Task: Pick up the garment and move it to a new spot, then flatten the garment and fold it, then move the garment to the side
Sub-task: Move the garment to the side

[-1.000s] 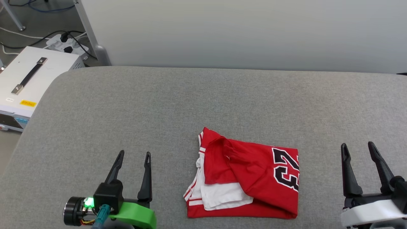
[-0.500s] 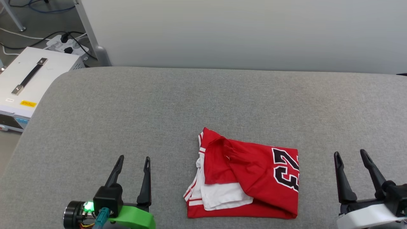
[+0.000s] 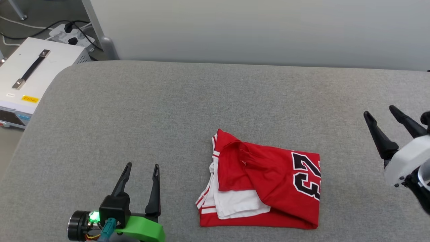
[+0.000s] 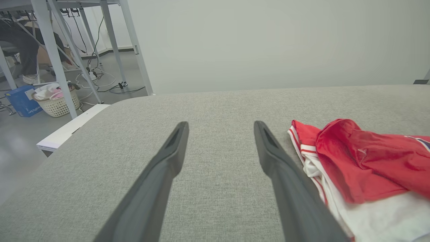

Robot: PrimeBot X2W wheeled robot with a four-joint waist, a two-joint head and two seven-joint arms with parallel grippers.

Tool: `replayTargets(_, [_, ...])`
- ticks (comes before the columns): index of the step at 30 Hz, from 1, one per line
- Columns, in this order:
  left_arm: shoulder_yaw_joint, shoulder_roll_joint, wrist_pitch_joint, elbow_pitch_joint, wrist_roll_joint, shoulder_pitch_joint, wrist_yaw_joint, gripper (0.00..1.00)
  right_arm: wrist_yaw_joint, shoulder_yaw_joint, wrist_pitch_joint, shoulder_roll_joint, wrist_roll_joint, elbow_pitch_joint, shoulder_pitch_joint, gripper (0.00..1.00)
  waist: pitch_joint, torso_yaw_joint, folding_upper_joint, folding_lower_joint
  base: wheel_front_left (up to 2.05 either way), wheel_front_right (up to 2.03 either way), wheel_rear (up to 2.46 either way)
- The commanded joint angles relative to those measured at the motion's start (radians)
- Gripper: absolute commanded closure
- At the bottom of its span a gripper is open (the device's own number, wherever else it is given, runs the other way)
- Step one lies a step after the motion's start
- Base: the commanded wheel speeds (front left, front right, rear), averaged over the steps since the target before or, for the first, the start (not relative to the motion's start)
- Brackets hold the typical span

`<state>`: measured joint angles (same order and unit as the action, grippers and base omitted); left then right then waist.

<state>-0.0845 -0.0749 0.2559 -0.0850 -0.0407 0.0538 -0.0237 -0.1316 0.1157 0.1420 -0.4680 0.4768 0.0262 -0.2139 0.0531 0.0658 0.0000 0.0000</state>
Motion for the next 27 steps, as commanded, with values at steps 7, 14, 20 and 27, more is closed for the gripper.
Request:
replayTargets(7, [0.0, 0.004, 0.006, 0.009, 0.0, -0.037, -0.004, 0.0, 0.001, 0.084, 0.496, -0.103, 0.345, -0.005, -0.062, 0.0, 0.05, 0.025, 0.0, 0.0, 0.0, 0.0, 0.0])
replayTargets(14, [-0.018, 0.009, 0.006, 0.01, 0.001, -0.073, -0.009, 0.0, 0.001, 0.073, 0.728, -0.083, 0.498, 0.094, -0.038, 0.0, 0.095, 0.063, 0.0, 0.0, 0.0, 0.0, 0.0])
replayTargets(20, [-0.022, 0.014, 0.006, 0.013, -0.002, -0.096, -0.003, 0.0, 0.001, 0.099, 0.75, -0.029, 0.523, 0.151, -0.041, 0.0, 0.142, 0.088, 0.0, 0.0, 0.0, 0.0, 0.0])
replayTargets(27, [-0.032, 0.018, 0.006, 0.011, -0.006, -0.12, 0.0, 0.0, 0.001, 0.164, 0.707, 0.026, 0.542, 0.225, -0.07, 0.0, 0.18, 0.104, 0.0, 0.0, 0.0, 0.0, 0.0])
